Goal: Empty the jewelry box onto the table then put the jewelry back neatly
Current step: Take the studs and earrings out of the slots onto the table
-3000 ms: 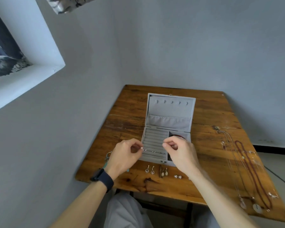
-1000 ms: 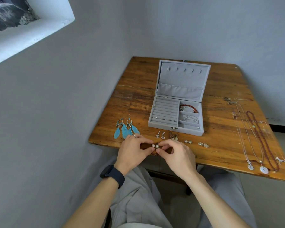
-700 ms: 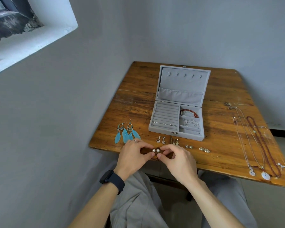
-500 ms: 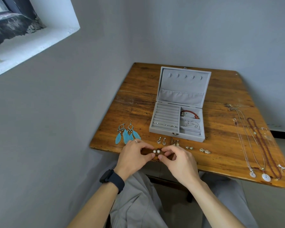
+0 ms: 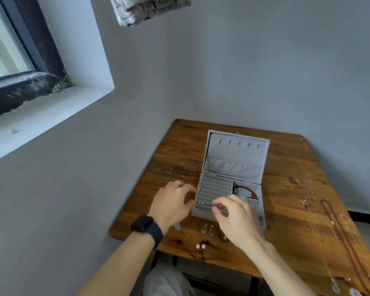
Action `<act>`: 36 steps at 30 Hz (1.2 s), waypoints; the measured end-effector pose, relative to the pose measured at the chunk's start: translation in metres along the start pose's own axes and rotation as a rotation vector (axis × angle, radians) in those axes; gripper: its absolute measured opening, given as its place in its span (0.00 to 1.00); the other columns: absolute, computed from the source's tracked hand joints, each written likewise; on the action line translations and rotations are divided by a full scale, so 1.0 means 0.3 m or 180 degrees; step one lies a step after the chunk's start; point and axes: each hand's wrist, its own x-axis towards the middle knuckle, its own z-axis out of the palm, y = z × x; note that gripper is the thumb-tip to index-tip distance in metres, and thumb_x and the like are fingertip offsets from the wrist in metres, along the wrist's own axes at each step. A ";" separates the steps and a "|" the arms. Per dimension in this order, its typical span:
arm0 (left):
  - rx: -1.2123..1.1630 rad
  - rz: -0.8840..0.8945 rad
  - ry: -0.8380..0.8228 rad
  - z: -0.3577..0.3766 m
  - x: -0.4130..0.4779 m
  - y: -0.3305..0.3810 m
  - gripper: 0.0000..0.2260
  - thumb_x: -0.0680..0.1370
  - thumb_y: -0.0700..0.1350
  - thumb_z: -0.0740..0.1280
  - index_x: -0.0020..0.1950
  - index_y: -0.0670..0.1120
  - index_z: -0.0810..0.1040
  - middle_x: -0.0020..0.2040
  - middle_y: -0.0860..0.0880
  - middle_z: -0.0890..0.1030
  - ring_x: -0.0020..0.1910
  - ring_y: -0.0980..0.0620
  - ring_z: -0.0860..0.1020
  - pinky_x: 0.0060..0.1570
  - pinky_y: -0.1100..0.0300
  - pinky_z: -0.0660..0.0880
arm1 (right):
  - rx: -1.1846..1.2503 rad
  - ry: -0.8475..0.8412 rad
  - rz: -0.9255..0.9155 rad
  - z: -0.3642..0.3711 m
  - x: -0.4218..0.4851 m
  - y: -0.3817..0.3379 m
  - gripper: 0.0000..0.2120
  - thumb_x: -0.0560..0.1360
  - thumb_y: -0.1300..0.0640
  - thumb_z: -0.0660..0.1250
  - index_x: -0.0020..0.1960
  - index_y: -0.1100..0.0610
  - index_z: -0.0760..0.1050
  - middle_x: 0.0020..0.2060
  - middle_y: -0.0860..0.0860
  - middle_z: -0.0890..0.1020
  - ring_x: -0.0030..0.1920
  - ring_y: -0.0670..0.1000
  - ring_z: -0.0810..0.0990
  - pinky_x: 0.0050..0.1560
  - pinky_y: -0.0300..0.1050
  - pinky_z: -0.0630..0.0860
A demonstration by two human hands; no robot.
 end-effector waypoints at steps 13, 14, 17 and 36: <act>0.0773 0.0036 -0.0337 0.087 0.106 0.027 0.11 0.80 0.50 0.64 0.58 0.56 0.83 0.60 0.51 0.77 0.60 0.49 0.73 0.55 0.52 0.74 | -0.0706 -0.0332 -0.0186 0.097 0.148 -0.040 0.14 0.79 0.48 0.63 0.63 0.46 0.80 0.55 0.47 0.77 0.59 0.52 0.69 0.57 0.48 0.73; 0.0770 0.0018 -0.0321 0.088 0.105 0.029 0.10 0.80 0.49 0.64 0.57 0.56 0.83 0.59 0.51 0.77 0.59 0.49 0.74 0.54 0.52 0.75 | -0.0703 -0.0302 -0.0203 0.096 0.148 -0.039 0.14 0.79 0.49 0.64 0.62 0.45 0.80 0.54 0.47 0.77 0.58 0.52 0.70 0.56 0.47 0.72; 0.0908 0.0011 -0.0260 0.090 0.107 0.043 0.09 0.79 0.47 0.65 0.56 0.52 0.84 0.58 0.50 0.78 0.58 0.48 0.75 0.51 0.53 0.74 | -0.0679 -0.0249 -0.0225 0.098 0.151 -0.038 0.12 0.78 0.51 0.65 0.60 0.45 0.82 0.51 0.46 0.78 0.55 0.52 0.70 0.53 0.46 0.73; -0.0617 -0.0037 0.0091 0.059 -0.003 0.050 0.05 0.80 0.49 0.68 0.53 0.51 0.82 0.61 0.56 0.74 0.60 0.58 0.72 0.53 0.61 0.75 | 0.0373 0.0273 0.0103 -0.013 -0.087 0.070 0.04 0.80 0.52 0.64 0.51 0.49 0.77 0.53 0.42 0.76 0.57 0.44 0.68 0.55 0.39 0.65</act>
